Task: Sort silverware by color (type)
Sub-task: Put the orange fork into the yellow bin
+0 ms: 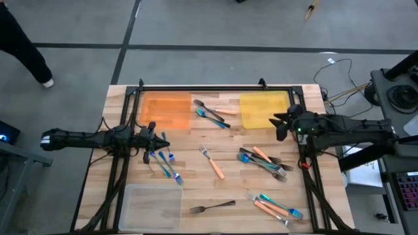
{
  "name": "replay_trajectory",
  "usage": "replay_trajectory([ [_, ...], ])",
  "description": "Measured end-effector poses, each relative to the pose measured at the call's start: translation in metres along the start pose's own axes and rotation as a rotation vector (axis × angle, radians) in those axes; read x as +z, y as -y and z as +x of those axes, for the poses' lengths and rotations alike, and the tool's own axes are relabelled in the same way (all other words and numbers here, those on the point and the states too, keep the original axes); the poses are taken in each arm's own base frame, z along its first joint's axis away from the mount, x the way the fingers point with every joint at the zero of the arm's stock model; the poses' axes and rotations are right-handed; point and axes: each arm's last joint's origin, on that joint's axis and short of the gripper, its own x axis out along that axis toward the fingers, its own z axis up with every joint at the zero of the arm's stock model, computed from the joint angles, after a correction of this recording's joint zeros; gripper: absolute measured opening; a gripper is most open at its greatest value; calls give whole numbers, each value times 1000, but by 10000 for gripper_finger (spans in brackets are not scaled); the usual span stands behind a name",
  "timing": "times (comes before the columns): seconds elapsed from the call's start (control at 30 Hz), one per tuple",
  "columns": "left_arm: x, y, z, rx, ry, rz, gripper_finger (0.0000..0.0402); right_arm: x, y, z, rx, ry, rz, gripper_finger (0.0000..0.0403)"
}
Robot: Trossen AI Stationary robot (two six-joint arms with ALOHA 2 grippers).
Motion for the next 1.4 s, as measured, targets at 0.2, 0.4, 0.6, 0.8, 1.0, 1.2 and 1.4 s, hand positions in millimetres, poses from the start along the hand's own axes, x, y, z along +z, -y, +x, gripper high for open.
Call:
replay_trajectory([
  [0.2,0,0,0,0,0,0,0,-2,-7,1,59,-244,120,176],
  [0.4,0,0,0,0,0,0,0,-1,-23,21,45,-370,91,176],
  [0.6,0,0,0,0,0,0,0,5,-43,41,32,-516,-17,176],
  [0.8,0,0,0,0,0,0,0,5,-53,54,-23,-648,-57,176],
  [1.0,0,0,0,0,-1,0,0,2,-59,65,-36,-687,-65,176],
  [1.2,0,0,0,0,-1,0,0,-10,-61,80,-64,-774,-83,176],
  [1.4,0,0,0,0,-2,0,0,-15,-66,89,-51,-837,-97,176],
])
